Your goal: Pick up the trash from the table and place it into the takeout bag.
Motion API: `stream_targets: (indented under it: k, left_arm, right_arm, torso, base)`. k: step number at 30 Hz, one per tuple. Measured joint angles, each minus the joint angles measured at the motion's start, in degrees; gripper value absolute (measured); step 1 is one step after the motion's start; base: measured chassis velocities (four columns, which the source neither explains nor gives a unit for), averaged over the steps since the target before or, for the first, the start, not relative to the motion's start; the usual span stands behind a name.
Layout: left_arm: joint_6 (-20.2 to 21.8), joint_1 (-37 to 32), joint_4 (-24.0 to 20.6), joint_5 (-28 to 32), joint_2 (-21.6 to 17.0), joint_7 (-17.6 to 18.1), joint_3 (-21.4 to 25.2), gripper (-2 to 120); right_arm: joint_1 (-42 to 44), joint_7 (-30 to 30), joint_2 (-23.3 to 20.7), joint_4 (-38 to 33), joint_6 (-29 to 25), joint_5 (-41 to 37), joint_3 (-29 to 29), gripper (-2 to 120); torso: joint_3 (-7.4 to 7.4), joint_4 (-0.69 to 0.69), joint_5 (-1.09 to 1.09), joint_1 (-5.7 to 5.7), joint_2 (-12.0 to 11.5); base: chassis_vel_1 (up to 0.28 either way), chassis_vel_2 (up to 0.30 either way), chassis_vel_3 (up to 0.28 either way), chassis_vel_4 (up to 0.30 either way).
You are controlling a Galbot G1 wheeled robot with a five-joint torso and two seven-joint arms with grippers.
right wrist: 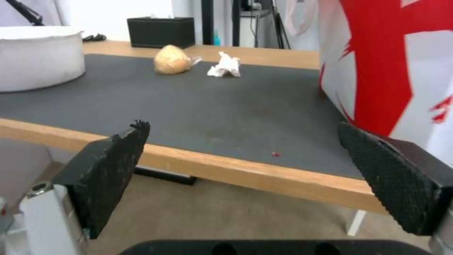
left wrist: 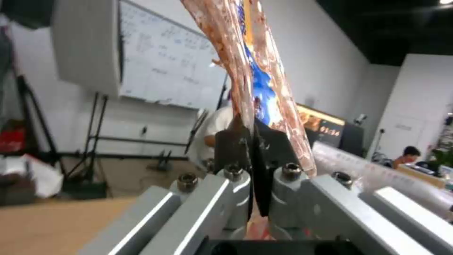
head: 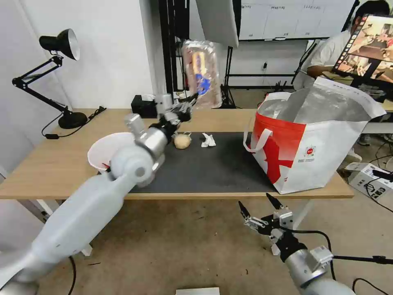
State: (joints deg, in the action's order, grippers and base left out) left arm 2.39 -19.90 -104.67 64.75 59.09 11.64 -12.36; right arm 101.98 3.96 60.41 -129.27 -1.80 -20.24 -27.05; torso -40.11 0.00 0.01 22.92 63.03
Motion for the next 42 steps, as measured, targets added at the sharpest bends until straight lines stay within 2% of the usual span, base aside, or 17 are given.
stream_targets:
  k: [2,5,6,9,13,16,21,23,24,26,27,30,39,41,42]
  left_arm:
    - [0.0,1.9,1.1,-0.2,1.5,0.1,-1.3,0]
    - [-0.3,6.4,4.1,-1.5,6.1,1.0,-5.2,0]
    - [-0.3,6.4,4.1,-1.5,6.1,1.0,-5.2,0]
    - [-1.1,10.8,8.5,-6.0,10.7,2.1,-10.9,0]
    - [-1.2,13.5,11.7,-10.2,12.9,2.7,-14.5,0]
    - [-0.7,17.7,16.2,-15.4,15.6,3.9,-19.0,0]
    - [0.9,20.5,18.8,-17.1,17.0,3.8,-21.2,0]
    - [1.6,22.2,20.8,-18.0,17.8,1.4,-22.7,0]
    - [1.6,22.2,20.8,-18.0,17.8,1.4,-22.7,0]
    - [3.3,23.2,21.3,-16.0,18.3,-1.5,-23.7,0]
    - [3.3,23.2,21.3,-16.0,18.3,-1.5,-23.7,0]
    - [3.6,23.7,21.8,-16.9,18.4,-4.7,-25.3,0]
    - [3.8,23.9,23.2,-19.1,18.9,-4.8,-26.5,0]
    - [4.1,23.9,22.8,-18.5,18.8,-4.2,-26.5,8]
    - [4.1,23.9,22.8,-18.5,18.8,-4.2,-26.5,8]
  right_arm:
    - [0.8,0.0,0.2,-0.3,0.0,0.4,-0.5,100]
    - [2.1,0.5,0.7,-0.4,-0.1,1.0,-1.4,100]
    - [2.1,0.5,0.7,-0.4,-0.1,1.0,-1.4,100]
    - [2.4,0.7,1.3,0.1,-0.1,1.5,-1.5,100]
    - [2.3,0.8,1.4,0.5,-0.1,1.8,-1.4,100]
    - [2.0,0.7,1.4,1.1,-0.1,2.1,-1.1,100]
    - [1.8,0.7,1.6,1.7,-0.1,2.3,-0.9,100]
    - [1.6,0.7,1.7,2.0,-0.1,2.4,-0.7,100]
    - [1.6,0.7,1.7,2.0,-0.1,2.4,-0.7,100]
    - [1.4,0.5,1.7,2.1,-0.1,2.8,-0.4,100]
    - [1.4,0.5,1.7,2.1,-0.1,2.8,-0.4,100]
    - [1.4,0.3,1.9,2.1,-0.1,3.0,0.2,100]
    - [1.4,0.1,1.7,2.1,-0.1,3.0,0.3,100]
    - [1.4,0.1,1.5,2.0,-0.1,2.8,0.3,100]
    - [1.4,0.1,1.5,2.0,-0.1,2.8,0.3,100]
  torso:
    - [0.00,0.00,-0.01,0.00,0.0]
    - [0.00,-0.01,0.01,0.00,0.0]
    - [0.00,-0.01,0.01,0.00,0.0]
    - [0.00,-0.01,0.01,0.00,0.0]
    - [0.00,-0.01,0.02,0.00,0.0]
    - [0.00,0.00,0.01,0.01,0.0]
    - [0.00,-0.01,0.00,0.00,0.0]
    - [-0.01,0.00,0.00,0.01,0.0]
    - [-0.01,0.00,0.00,0.01,0.0]
    - [0.00,0.01,-0.01,0.00,0.0]
    - [0.00,0.01,-0.01,0.00,0.0]
    - [0.00,0.00,0.00,0.00,0.0]
    - [0.00,0.00,-0.01,0.00,0.0]
    - [0.00,0.00,-0.01,0.00,0.0]
    - [0.00,0.00,-0.01,0.00,0.0]
  base:
    - [0.000,0.000,0.000,0.000]
    - [0.000,0.000,0.000,0.000]
    - [0.000,0.000,0.000,0.000]
    - [0.000,0.000,0.000,0.000]
    - [0.000,0.000,0.000,0.000]
    - [0.000,0.000,0.000,0.000]
    - [0.000,0.000,0.000,0.000]
    - [0.000,0.000,0.000,0.000]
    - [0.000,0.000,0.000,0.000]
    - [0.000,0.000,0.000,0.000]
    - [0.000,0.000,0.000,0.000]
    - [0.000,0.000,0.000,0.000]
    - [0.000,0.000,0.000,0.000]
    - [0.000,0.000,0.000,0.000]
    - [0.000,0.000,0.000,0.000]
